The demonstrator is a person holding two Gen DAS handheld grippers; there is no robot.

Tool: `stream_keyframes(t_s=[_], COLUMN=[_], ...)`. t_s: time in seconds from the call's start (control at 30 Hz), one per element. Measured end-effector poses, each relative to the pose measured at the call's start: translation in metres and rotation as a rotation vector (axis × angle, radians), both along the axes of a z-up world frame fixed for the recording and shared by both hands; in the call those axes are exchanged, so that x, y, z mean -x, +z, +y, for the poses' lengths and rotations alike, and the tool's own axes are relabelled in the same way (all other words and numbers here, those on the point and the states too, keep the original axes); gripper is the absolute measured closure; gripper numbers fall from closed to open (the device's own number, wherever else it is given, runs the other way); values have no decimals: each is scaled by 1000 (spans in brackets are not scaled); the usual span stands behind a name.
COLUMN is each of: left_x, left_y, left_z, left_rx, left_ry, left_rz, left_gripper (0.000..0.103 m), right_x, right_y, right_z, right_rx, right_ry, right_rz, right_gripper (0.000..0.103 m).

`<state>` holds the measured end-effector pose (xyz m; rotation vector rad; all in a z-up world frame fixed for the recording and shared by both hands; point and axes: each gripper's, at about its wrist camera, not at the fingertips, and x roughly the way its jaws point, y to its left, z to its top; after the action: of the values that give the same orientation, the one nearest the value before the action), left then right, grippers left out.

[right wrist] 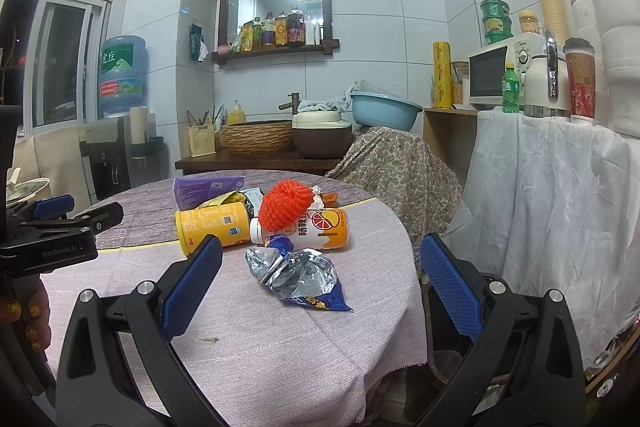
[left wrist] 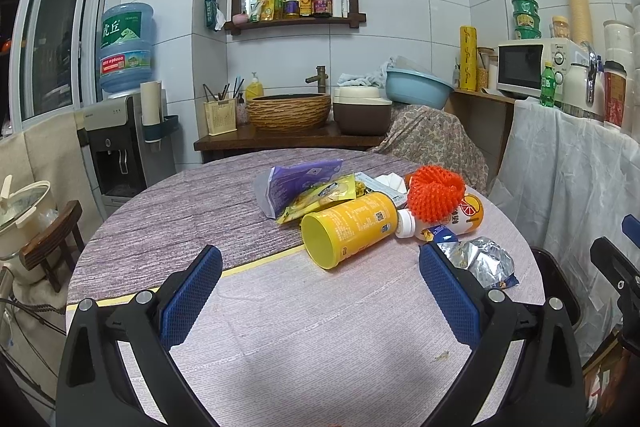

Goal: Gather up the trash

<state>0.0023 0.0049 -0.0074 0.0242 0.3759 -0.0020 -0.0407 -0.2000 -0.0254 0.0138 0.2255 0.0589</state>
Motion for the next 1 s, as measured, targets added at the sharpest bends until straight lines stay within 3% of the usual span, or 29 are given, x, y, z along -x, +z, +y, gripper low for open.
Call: stream_keyframes(t_s=[0.63, 0.8, 1.0], left_x=[-6, -20, -44], left_y=[-4, -17, -37], left_z=[1, 18, 38], left_rx=[1, 36, 93], left_ry=[-23, -78, -153], left_rz=[43, 128, 258], left_gripper=[5, 5, 5], right_x=[-7, -28, -82], right_y=[-7, -19, -49], right_z=[0, -8, -8], right_rx=[9, 5, -22], right_ry=[10, 54, 206], right_rz=[34, 130, 351], right_gripper=[5, 5, 5])
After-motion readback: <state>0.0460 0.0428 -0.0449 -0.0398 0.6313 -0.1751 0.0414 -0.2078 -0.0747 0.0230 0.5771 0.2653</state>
